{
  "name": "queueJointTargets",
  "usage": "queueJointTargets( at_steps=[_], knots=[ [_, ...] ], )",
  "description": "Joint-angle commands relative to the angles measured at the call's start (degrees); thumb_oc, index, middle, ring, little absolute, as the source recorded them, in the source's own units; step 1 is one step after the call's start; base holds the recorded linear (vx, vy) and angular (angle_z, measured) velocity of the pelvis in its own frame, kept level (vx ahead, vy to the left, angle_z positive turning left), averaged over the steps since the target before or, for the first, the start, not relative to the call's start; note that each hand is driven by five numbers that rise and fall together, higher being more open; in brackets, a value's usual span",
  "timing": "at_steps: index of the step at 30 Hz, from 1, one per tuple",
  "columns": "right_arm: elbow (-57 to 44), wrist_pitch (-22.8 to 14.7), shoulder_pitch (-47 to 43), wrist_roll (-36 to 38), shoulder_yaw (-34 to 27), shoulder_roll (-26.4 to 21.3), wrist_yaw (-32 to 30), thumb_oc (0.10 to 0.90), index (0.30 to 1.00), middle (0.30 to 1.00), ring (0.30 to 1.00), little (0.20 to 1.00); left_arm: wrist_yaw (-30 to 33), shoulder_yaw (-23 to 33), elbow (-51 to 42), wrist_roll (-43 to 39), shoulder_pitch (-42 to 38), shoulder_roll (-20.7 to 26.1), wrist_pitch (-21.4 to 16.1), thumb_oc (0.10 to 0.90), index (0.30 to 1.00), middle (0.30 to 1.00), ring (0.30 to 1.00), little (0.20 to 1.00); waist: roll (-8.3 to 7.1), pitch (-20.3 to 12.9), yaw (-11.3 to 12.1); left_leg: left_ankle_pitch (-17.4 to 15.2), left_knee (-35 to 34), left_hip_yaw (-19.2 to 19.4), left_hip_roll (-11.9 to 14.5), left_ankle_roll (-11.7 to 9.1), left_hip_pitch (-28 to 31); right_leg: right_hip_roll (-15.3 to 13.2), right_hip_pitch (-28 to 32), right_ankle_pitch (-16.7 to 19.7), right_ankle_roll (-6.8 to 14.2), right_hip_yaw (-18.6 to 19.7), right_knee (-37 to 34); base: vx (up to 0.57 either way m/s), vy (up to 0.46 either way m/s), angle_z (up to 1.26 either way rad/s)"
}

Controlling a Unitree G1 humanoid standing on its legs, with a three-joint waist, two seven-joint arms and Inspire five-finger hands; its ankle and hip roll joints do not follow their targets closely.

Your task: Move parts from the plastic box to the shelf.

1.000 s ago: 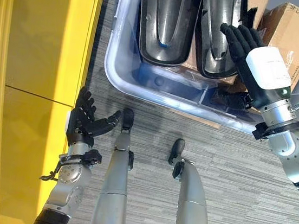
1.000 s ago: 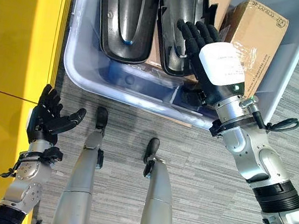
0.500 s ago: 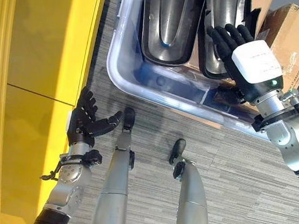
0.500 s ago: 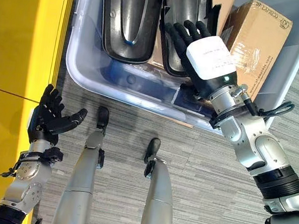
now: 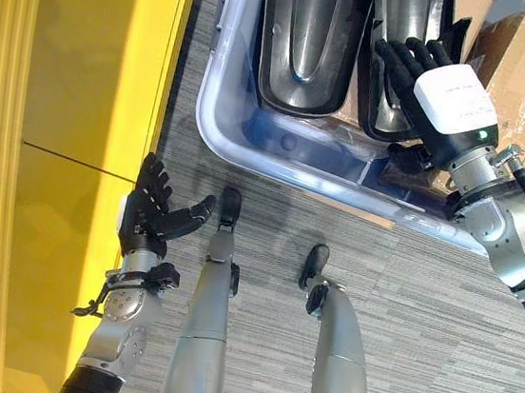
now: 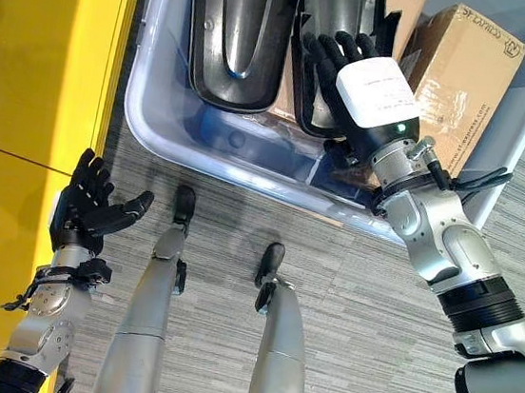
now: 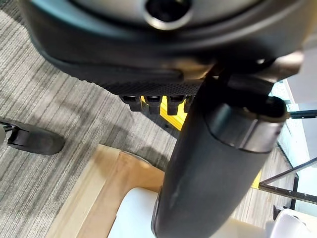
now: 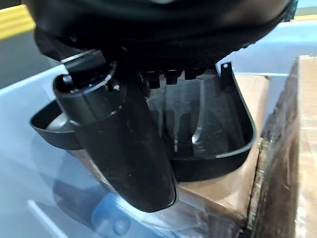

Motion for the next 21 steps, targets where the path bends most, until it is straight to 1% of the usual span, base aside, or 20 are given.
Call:
queueJointTargets(
  at_steps=[1, 21],
  knots=[
    [0.84, -0.42, -7.13, 2.18, -0.31, -2.61, -3.57, 0.900, 1.000, 1.000, 1.000, 1.000, -0.28, 0.70, -4.29, 1.03, 0.89, 0.47, -5.50, 0.900, 1.000, 1.000, 1.000, 1.000, 2.87, -0.27, -0.10, -10.96, 9.62, -1.63, 4.33, -2.55, -0.18, 0.21, 9.48, 1.04, 0.67, 2.96, -6.28, 0.00, 0.000, 0.00],
    [14.27, 1.53, -13.05, 3.72, 4.49, 1.65, -5.38, 0.900, 1.000, 1.000, 1.000, 1.000, 0.25, 0.34, -3.66, 0.74, 0.08, 0.99, -6.38, 0.900, 1.000, 1.000, 1.000, 1.000, 3.95, -0.27, 1.03, -10.82, 10.25, -2.07, 4.00, -2.45, -2.80, 0.22, 6.37, 0.73, 0.52, 3.02, -4.78, 0.00, 0.000, 0.00]
  ],
)
